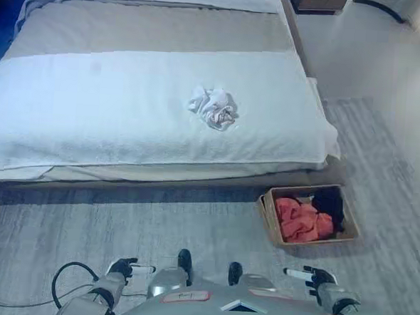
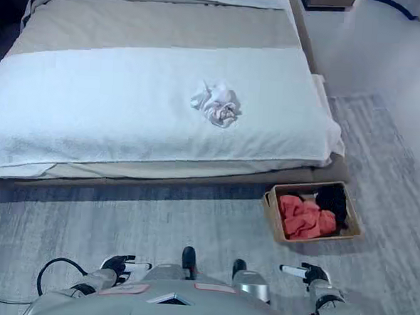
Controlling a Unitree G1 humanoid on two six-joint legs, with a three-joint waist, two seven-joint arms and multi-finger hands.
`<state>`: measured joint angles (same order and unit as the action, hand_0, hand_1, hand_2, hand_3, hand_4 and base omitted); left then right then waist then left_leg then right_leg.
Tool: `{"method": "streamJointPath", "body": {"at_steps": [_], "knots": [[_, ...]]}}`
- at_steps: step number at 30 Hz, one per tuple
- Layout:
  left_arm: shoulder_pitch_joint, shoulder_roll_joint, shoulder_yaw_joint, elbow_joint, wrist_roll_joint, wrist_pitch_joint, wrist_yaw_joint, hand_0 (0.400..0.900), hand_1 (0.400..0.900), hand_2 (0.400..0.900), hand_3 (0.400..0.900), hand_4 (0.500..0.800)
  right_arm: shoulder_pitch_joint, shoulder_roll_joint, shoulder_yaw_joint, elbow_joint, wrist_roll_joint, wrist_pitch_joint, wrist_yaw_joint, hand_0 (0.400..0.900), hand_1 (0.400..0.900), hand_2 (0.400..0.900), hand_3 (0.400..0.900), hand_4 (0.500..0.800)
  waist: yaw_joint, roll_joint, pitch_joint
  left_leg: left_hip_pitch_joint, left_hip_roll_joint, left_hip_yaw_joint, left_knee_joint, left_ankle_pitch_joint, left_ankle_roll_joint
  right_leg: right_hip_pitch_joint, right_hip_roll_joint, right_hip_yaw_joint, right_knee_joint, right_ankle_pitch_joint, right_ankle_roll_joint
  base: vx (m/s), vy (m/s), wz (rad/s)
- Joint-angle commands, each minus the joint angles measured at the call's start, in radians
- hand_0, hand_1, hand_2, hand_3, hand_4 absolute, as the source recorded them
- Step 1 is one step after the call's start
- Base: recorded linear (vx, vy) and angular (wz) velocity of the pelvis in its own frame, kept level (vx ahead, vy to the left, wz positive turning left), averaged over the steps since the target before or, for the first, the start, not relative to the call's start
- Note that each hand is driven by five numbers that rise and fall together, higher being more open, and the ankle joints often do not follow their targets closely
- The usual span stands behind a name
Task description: Put the clothes on the bed into the basket.
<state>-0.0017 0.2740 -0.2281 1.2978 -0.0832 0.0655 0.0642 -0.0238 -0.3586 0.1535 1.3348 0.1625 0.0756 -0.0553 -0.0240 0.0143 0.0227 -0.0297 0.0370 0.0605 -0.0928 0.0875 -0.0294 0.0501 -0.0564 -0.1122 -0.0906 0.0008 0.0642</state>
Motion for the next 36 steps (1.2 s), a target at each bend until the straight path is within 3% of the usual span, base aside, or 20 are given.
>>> {"method": "streamJointPath", "body": {"at_steps": [1,27,32,36], "knots": [[-0.060,0.025,0.023,0.052,0.001,-0.010,-0.008,0.900,0.900,0.900,0.900,0.800,-0.022,-0.011,0.021,0.035,-0.006,-0.010,-0.011,0.900,0.900,0.900,0.900,0.800,-0.002,-0.022,0.004,0.073,0.024,0.004,0.006,-0.118,-0.041,-0.020,-0.066,-0.034,0.003,-0.009,0.060,0.00,0.000,0.00],[-0.065,0.035,0.019,0.057,0.013,-0.006,-0.008,0.900,0.900,0.900,0.900,0.800,-0.016,-0.009,0.027,0.035,-0.008,-0.009,-0.007,0.900,0.900,0.900,0.900,0.800,-0.008,-0.020,0.010,0.082,0.031,0.001,0.006,-0.123,-0.045,-0.008,-0.063,-0.037,0.009,-0.024,0.055,0.00,-0.003,0.01],[-0.073,0.044,0.013,0.042,0.008,-0.009,-0.002,0.900,0.900,0.900,0.900,0.800,-0.017,-0.014,0.024,0.027,-0.002,-0.008,-0.009,0.900,0.900,0.900,0.900,0.800,-0.014,-0.012,0.029,0.072,0.047,-0.009,0.006,-0.110,-0.050,-0.045,-0.051,-0.027,0.092,-0.066,0.036,-0.02,-0.057,0.15],[-0.087,0.050,0.007,0.038,-0.001,-0.008,-0.002,0.900,0.900,0.900,0.900,0.800,-0.014,-0.018,0.020,0.027,0.006,-0.009,-0.013,0.900,0.900,0.900,0.900,0.800,-0.023,-0.010,0.047,0.016,0.051,-0.026,0.103,-0.123,-0.058,-0.073,-0.038,-0.023,0.146,-0.096,0.014,-0.03,-0.120,0.20]]}}
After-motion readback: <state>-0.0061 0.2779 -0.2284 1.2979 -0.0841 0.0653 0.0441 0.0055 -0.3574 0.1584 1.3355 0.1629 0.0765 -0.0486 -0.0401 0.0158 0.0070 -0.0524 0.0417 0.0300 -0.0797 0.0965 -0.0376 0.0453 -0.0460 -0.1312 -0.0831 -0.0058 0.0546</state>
